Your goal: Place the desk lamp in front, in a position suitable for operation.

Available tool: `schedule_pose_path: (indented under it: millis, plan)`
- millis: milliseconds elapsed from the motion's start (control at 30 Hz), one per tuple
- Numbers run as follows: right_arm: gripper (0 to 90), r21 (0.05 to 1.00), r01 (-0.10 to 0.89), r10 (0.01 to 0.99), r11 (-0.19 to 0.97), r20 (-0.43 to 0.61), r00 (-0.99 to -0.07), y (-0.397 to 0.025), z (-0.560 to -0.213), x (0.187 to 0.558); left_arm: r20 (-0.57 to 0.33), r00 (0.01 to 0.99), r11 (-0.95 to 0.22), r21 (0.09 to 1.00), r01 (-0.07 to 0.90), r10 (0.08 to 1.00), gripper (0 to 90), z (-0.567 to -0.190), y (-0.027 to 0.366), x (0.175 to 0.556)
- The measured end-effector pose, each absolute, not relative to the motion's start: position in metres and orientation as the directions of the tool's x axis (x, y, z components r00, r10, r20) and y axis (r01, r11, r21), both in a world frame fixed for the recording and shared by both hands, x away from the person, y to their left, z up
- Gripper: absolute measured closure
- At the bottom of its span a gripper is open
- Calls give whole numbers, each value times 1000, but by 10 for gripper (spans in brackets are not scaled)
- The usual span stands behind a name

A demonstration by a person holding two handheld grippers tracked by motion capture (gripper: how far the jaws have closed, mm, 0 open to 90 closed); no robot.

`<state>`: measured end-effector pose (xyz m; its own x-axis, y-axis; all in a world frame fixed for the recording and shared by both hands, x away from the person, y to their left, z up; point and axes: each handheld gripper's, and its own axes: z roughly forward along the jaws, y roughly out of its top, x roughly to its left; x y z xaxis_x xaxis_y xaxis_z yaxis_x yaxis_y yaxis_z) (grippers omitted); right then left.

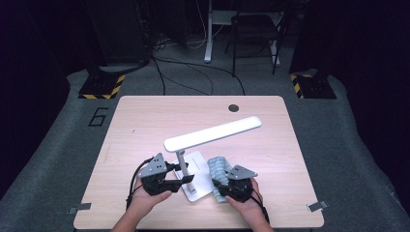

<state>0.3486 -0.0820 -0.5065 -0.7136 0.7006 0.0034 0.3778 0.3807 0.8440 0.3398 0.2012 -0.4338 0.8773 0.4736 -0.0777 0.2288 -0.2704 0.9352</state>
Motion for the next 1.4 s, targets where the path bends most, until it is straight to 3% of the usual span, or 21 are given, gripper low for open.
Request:
schedule_pose_path:
  millis: [67, 300, 800, 967, 1133, 1267, 1400]
  plan:
    - [461, 808, 364, 674, 463, -54, -737, -73, -515, 348, -71, 886, -281, 934, 220, 458, 509, -434, 202, 340]
    - [395, 810, 433, 714, 396, 25, -699, -82, -513, 349, -71, 884, -268, 939, 215, 462, 509, -435, 201, 339]
    - [306, 866, 398, 776, 304, 17, -630, -107, -494, 340, -79, 912, -286, 935, 208, 403, 508, -434, 195, 350]
    - [307, 852, 447, 788, 274, 67, -612, -113, -497, 342, -80, 919, -290, 935, 203, 385, 509, -434, 191, 353]
    - [350, 828, 461, 786, 319, 41, -617, -113, -504, 345, -73, 940, -306, 935, 181, 333, 510, -433, 184, 360]
    - [464, 812, 470, 766, 346, 45, -642, -113, -510, 347, -80, 962, -312, 936, 163, 262, 509, -434, 180, 365]
    - [572, 805, 473, 757, 357, 48, -652, -115, -513, 349, -78, 964, -311, 937, 158, 254, 508, -434, 181, 366]
